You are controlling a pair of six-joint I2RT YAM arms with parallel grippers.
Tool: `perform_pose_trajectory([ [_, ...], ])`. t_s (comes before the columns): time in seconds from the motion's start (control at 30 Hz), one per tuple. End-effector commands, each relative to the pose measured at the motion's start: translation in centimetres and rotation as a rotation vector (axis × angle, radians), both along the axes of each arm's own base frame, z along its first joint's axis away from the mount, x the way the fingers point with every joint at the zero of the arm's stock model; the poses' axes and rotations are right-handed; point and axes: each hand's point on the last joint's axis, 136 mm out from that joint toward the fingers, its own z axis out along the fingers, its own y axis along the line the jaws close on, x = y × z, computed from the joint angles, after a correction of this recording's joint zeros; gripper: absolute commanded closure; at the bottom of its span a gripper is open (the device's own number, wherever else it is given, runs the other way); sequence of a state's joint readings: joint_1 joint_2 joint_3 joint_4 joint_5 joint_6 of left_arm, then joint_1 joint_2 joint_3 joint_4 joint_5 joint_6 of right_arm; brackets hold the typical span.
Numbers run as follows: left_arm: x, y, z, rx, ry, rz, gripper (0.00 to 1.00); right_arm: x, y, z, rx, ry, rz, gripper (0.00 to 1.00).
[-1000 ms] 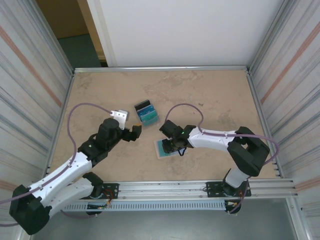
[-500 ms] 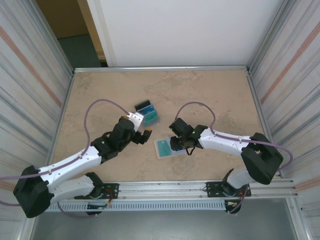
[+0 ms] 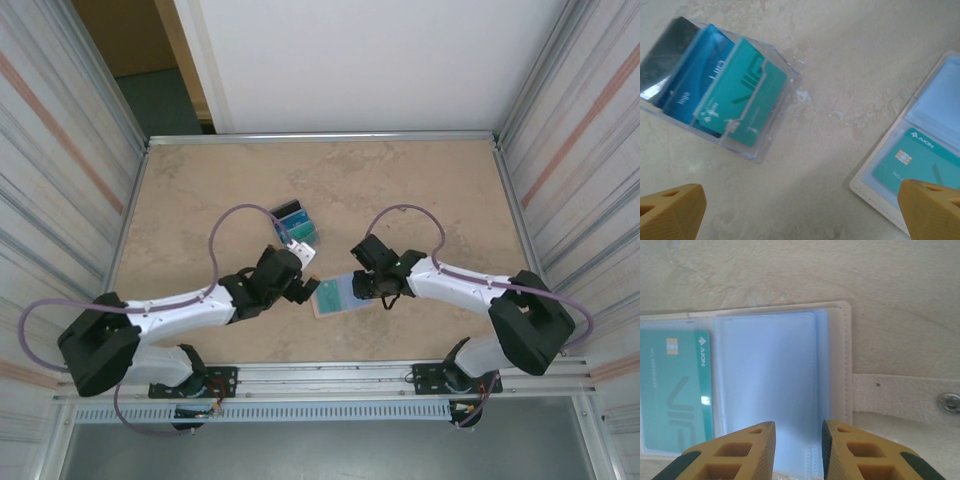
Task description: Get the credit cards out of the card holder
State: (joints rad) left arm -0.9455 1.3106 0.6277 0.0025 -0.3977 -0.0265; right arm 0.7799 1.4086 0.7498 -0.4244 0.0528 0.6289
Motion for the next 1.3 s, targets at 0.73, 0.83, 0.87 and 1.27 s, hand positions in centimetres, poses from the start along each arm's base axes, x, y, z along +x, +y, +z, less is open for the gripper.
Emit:
perform_pose_trajectory([
  [0.73,-0.7,-1.6,-5.7,0.078,0.069,0.021,0.01,-1.1,4.5,3.8,0.397,0.095,0.012,0.68],
  [0.83,-0.8,-1.3,-6.0,0.091,0.072,0.027,0.01,-1.1,5.0,2.9,0.411,0.141,0.013,0.7],
  [0.87,-0.8,-1.2,-6.1,0.096,0.072,0.029,0.01,-1.1,5.2,2.7,0.422,0.153,0.013,0.7],
  [1.27,-1.6,0.2,-6.9,0.119,0.083,0.043,0.01,-0.7,5.6,0.4,0.489,0.241,-0.011,0.76],
])
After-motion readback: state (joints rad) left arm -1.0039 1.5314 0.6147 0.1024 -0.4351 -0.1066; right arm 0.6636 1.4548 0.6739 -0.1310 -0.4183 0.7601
